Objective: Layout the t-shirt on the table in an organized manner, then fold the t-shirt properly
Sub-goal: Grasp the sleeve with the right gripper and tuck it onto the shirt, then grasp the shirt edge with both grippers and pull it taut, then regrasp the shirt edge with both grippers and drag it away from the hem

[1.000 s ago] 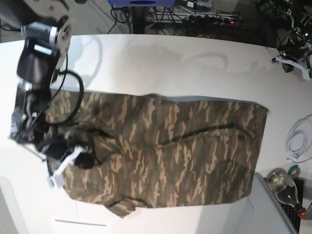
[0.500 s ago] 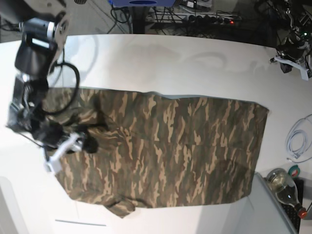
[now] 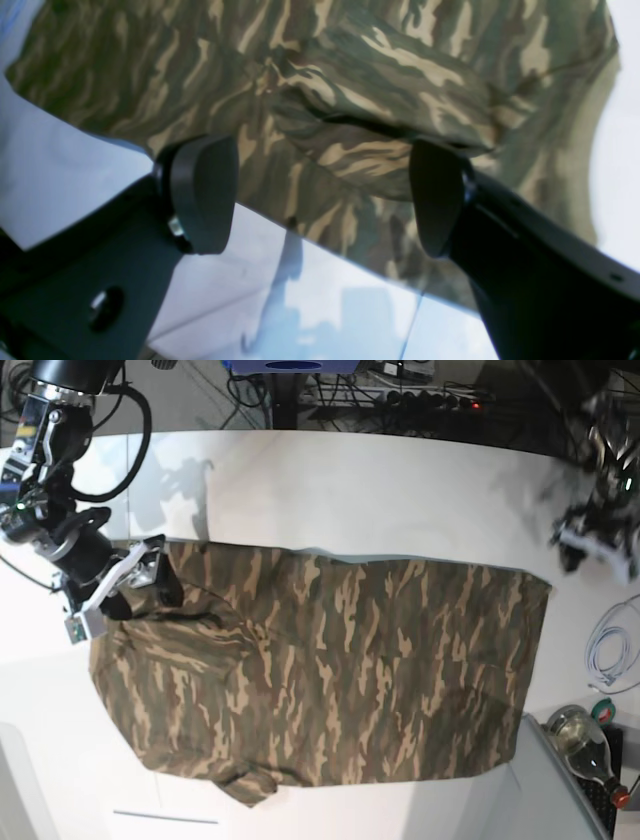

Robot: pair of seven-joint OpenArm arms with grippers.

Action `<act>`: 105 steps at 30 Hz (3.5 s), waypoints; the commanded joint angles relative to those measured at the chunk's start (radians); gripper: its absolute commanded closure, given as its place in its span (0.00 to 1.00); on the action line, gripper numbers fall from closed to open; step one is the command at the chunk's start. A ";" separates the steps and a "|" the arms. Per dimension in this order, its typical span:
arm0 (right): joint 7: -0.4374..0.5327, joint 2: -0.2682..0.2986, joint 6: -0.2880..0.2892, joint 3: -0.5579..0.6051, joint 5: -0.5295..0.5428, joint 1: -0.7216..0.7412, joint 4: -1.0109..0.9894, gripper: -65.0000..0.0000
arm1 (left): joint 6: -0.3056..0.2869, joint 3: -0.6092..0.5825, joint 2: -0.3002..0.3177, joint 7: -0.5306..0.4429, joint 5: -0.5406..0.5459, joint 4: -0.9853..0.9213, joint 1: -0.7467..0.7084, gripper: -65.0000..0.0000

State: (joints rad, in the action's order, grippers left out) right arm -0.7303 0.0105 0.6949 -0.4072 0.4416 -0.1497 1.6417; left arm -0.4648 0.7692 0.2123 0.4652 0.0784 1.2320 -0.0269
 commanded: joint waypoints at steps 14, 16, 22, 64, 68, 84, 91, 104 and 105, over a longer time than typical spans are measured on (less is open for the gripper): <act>0.018 0.006 0.003 -0.006 0.015 0.002 0.004 0.23 | 0.004 -0.057 0.017 -0.013 -0.185 -0.220 0.203 0.67; 0.018 0.006 0.003 -0.006 0.015 0.002 0.004 0.23 | 0.004 -0.057 0.019 -0.013 -0.185 -0.220 0.209 0.67; 0.018 0.006 0.003 -0.006 0.015 0.002 0.004 0.23 | 0.004 -0.050 0.040 -0.013 -0.185 -0.228 0.224 0.66; 0.018 0.006 0.003 -0.002 0.015 0.003 0.002 0.23 | 0.176 0.017 0.034 -0.007 -0.183 -0.220 0.180 1.00; 0.018 0.006 0.003 -0.002 0.015 0.003 0.002 0.23 | 0.176 0.100 0.014 -0.006 -0.183 -0.220 0.176 1.00; 0.136 -0.122 0.003 -0.250 0.323 -0.175 0.016 0.23 | 0.171 0.086 -0.032 -0.004 0.364 0.036 -0.115 0.27; 0.136 -0.122 0.003 -0.287 0.339 -0.182 -0.192 0.23 | 0.171 0.039 0.020 -0.006 0.487 -0.149 -0.054 0.35; 0.136 -0.123 0.003 -0.286 0.334 -0.192 -0.208 0.23 | 0.171 0.039 0.012 -0.013 0.314 -0.389 0.172 0.35; 0.136 -0.123 0.003 -0.286 0.334 -0.192 -0.208 0.23 | 0.171 0.039 0.011 -0.013 0.309 -0.395 0.181 0.35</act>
State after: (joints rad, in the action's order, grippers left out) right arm -0.6121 -0.1165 0.6815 -0.6899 0.7555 -0.3416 1.4200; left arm -0.2993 0.8082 0.2161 0.4252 0.3962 0.8360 0.1532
